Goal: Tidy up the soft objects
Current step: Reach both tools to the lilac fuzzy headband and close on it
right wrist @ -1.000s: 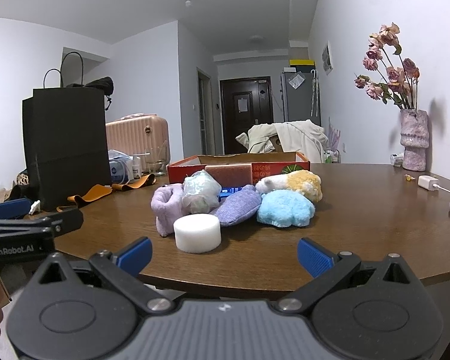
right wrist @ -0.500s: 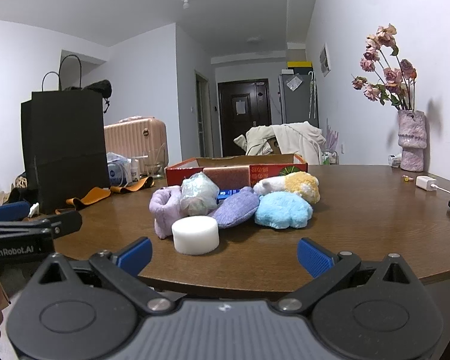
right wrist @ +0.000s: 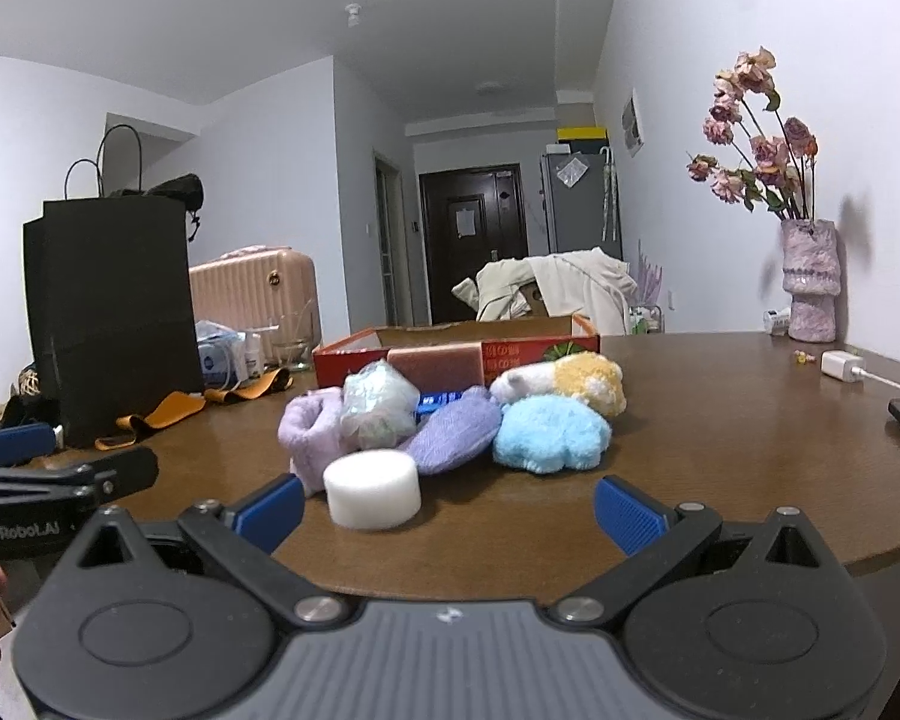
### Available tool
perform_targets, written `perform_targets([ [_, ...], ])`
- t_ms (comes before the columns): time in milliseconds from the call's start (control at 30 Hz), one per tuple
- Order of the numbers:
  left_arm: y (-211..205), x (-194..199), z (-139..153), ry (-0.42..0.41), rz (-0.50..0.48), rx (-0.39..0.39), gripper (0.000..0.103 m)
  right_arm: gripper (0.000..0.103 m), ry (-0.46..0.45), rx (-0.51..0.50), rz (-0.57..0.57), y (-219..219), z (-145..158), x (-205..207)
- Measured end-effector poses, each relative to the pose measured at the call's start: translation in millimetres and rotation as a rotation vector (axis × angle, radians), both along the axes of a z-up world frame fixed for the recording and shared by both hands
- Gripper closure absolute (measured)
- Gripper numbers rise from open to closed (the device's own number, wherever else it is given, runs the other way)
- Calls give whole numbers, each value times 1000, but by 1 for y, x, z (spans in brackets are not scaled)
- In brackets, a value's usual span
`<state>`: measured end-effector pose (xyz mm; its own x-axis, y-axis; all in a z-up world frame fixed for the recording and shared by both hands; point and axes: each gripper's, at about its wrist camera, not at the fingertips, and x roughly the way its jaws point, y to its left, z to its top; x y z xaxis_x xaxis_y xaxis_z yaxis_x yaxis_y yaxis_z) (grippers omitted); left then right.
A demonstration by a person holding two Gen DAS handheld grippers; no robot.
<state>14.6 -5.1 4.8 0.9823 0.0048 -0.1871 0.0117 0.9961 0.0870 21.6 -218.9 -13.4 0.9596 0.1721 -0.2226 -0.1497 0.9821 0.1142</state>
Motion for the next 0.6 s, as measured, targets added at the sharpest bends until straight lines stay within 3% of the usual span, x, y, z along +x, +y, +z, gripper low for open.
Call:
perform_targets([
  [167,8,19,4,38,27,-25,0,0,-40,-9,1,4,3,15],
  [367,13,45,6,86,16,-40,0,1,41,20,89,7,4,41],
  [400,12,49,5,94,-3,-39,0,3,48,27,95,6,5,45],
  [533,4,67,3,124,-85,-40,0,32,113,80,120,3,5,68],
  [600,2,80,5,135,-97,-46,0,41,141,105,138,2,7,82],
])
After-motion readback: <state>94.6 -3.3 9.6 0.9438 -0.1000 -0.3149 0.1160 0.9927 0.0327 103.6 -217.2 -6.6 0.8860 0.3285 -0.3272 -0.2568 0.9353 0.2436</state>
